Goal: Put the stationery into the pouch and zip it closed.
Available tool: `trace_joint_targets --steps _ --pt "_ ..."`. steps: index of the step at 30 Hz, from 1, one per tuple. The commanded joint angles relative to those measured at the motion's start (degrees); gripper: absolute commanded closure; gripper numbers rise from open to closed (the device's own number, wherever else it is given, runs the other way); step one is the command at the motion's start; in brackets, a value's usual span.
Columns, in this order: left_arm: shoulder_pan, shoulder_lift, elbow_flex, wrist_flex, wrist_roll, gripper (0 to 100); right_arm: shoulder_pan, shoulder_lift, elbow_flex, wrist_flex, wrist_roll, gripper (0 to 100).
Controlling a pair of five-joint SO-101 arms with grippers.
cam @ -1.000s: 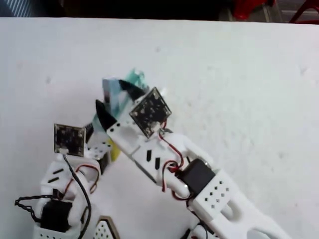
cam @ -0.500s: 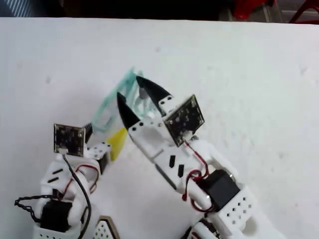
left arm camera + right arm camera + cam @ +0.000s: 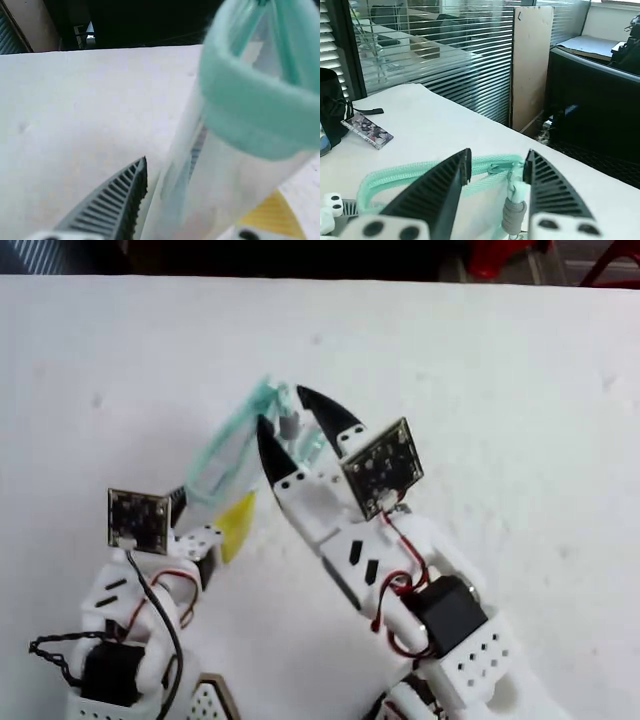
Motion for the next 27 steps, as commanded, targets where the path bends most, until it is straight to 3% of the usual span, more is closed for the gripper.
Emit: trace_joint_targets --steps 1,2,8,13,18,27 --pt "0.22 -0.04 -2.55 -0.44 0.62 71 1.80 -0.57 -2.81 -0.13 0.18 94.6" --pt "0.22 -0.04 -2.55 -0.44 0.62 71 2.51 -0.48 -2.90 -0.66 0.44 99.4" --pt "0.22 -0.04 -1.49 -1.23 0.62 71 4.18 9.71 -9.85 -0.75 2.20 98.1" --pt "0.22 -0.04 -1.49 -1.23 0.62 71 3.74 22.64 -24.00 5.76 2.11 98.2" --pt "0.22 -0.04 -1.49 -1.23 0.62 71 4.70 25.80 -33.85 16.31 2.20 98.1" --pt "0.22 -0.04 -1.85 -1.41 0.18 72 17.10 34.51 -34.11 18.95 -0.97 98.1"
